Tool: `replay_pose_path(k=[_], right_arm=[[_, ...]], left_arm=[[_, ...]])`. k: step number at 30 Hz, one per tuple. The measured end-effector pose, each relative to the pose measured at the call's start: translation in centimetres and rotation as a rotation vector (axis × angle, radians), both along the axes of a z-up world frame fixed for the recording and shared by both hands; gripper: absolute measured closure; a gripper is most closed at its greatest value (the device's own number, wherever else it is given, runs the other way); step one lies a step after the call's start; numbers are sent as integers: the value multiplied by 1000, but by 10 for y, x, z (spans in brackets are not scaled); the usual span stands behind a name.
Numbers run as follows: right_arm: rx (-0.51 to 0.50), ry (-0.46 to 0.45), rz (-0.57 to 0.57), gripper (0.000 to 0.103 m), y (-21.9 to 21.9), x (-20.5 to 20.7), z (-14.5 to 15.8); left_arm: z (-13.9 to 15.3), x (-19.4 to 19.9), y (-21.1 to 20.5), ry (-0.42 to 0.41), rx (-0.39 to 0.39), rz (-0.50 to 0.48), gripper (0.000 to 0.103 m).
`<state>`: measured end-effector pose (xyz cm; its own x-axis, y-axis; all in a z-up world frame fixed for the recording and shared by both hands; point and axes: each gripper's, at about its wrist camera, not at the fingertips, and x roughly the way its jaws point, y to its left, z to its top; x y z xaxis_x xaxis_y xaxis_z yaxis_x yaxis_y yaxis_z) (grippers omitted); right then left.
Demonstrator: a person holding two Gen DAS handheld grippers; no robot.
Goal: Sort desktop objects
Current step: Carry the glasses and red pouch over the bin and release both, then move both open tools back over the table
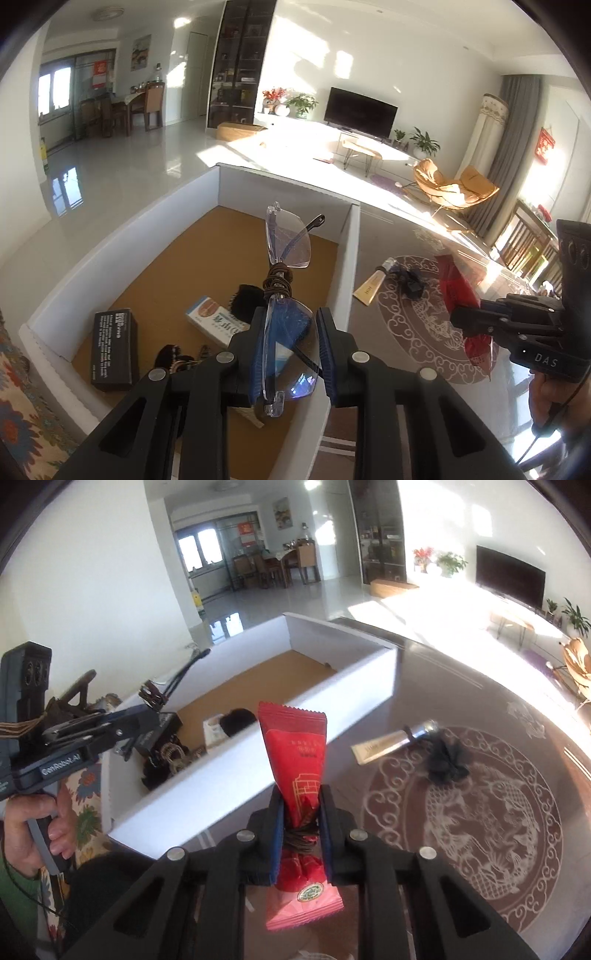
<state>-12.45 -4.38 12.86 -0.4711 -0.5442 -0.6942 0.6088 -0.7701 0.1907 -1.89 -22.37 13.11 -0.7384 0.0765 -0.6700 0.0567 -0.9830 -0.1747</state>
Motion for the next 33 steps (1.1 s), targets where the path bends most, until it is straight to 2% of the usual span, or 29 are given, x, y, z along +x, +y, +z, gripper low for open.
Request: replay_pose_path(k=[4, 7, 10, 11, 12, 13, 14, 15, 18, 20, 21, 23, 24, 26, 29, 32, 33], right_arm=[[-45, 9, 131, 85, -98, 1, 4], [-25, -21, 213, 85, -155, 6, -16], [16, -69, 242, 83, -188, 7, -43], [26, -90, 245, 72, -194, 6, -53], [36, -113, 251, 62, -197, 5, -61], [39, -127, 250, 38, -197, 5, -67], [33, -123, 242, 29, -194, 5, -69], [25, -108, 232, 29, -190, 7, -69], [-2, -55, 191, 28, -165, 13, -60], [-10, 11, 134, 24, -135, 15, -50], [-12, 46, 91, 22, -116, 19, -46], [-19, 90, -16, 10, -69, 25, -39], [-13, 102, -85, 8, -43, 27, -41], [19, 86, -236, 3, 14, 33, -52], [95, 5, -433, 3, 92, 47, -88], [178, -29, -541, 3, 152, 68, -113], [213, -36, -560, 3, 163, 72, -119]], left_arm=[[-20, -7, -64, -87, -8, 119, 77], [-37, -11, -88, -133, -23, 148, 77], [-51, -13, -98, -157, -21, 162, 75], [-56, -13, -99, -167, -20, 167, 73], [-62, -15, -100, -177, -12, 164, 64], [-65, -15, -101, -177, 0, 155, 51], [-67, -13, -100, -171, 4, 148, 43], [-67, -12, -99, -155, -2, 143, 34], [-62, -8, -90, -106, 7, 100, 32], [-51, -7, -79, -76, 14, 81, 32], [-45, -9, -71, -64, 12, 66, 32], [-32, -10, -53, -41, 18, 21, 32], [-27, -12, -42, -35, 24, -6, 32], [-19, -11, -14, -40, 28, -66, 32], [-9, 0, 36, -39, 3, -166, 32], [-9, 16, 90, -35, -23, -272, 31], [-12, 19, 107, -44, -33, -303, 26]])
